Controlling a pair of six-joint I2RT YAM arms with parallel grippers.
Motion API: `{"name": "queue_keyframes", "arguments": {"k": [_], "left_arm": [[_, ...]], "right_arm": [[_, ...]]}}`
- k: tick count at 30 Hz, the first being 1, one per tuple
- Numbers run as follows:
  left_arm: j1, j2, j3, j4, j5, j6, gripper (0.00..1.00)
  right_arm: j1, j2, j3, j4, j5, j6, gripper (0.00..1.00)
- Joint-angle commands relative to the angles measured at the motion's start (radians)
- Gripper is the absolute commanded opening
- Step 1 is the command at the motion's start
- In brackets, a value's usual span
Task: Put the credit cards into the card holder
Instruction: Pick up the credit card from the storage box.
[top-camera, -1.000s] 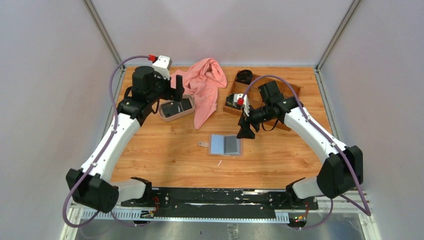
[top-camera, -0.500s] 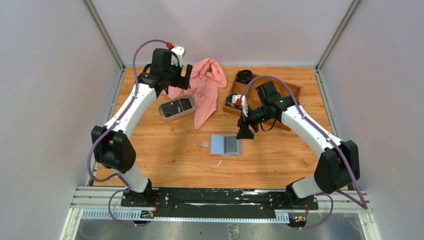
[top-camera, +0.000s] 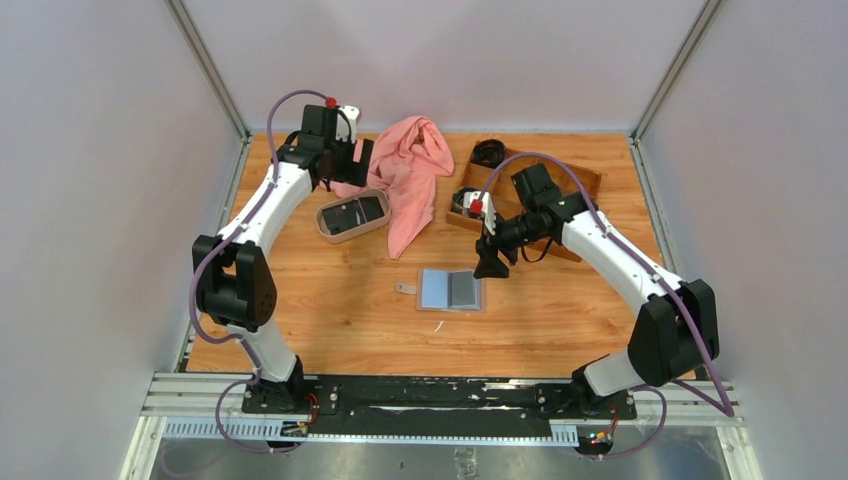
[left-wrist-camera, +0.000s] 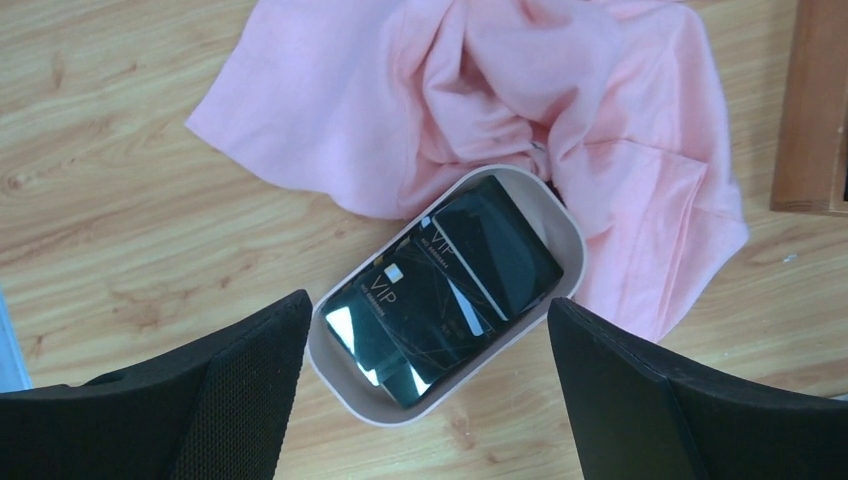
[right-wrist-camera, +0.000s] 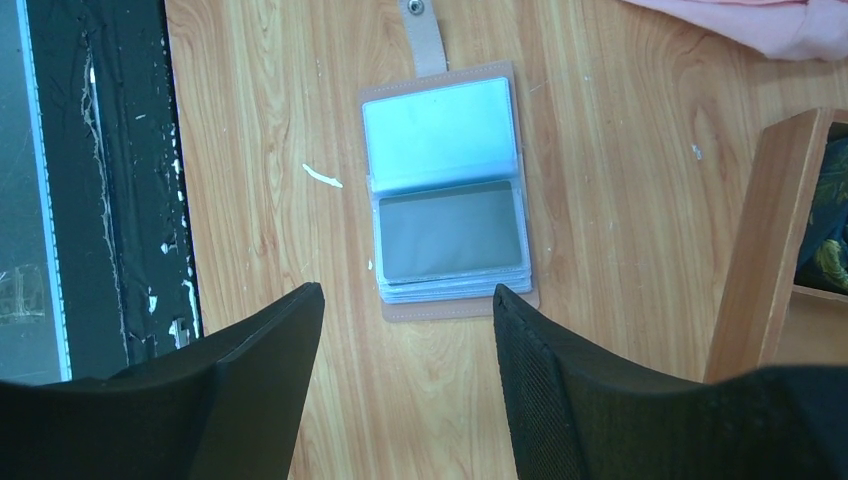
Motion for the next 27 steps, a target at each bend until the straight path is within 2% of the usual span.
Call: {"name": "queue_keyframes", "arguments": {"k": [1, 5, 8, 10, 13, 14, 27], "left_arm": [[0.012, -0.011, -0.016, -0.015, 0.013, -0.014, 0.91], [0.012, -0.009, -0.020, -0.020, 0.012, -0.015, 0.86], [0.013, -0.008, -0.020, -0.022, 0.015, -0.007, 0.79], [0.019, -0.001, -0.019, -0.020, 0.014, -0.006, 0.69], [0.041, 0.028, -0.012, -0.025, 0.037, -0.024, 0.46], [0.049, 0.040, -0.008, -0.029, 0.051, -0.034, 0.43], [0.084, 0.208, 0.016, -0.036, 0.212, -0.153, 0.44]], "right_arm": [[-0.009, 0.017, -0.024, -0.008, 0.013, -0.020, 0.67], [-0.009, 0.017, -0.024, -0.008, 0.017, -0.023, 0.66], [-0.009, 0.019, -0.026, -0.008, 0.024, -0.025, 0.66], [-0.008, 0.021, -0.026, -0.009, 0.024, -0.025, 0.66], [-0.009, 0.025, -0.026, -0.008, 0.021, -0.025, 0.66], [-0.009, 0.026, -0.026, -0.008, 0.021, -0.025, 0.66], [-0.009, 0.039, -0.027, -0.010, 0.018, -0.027, 0.66]]}}
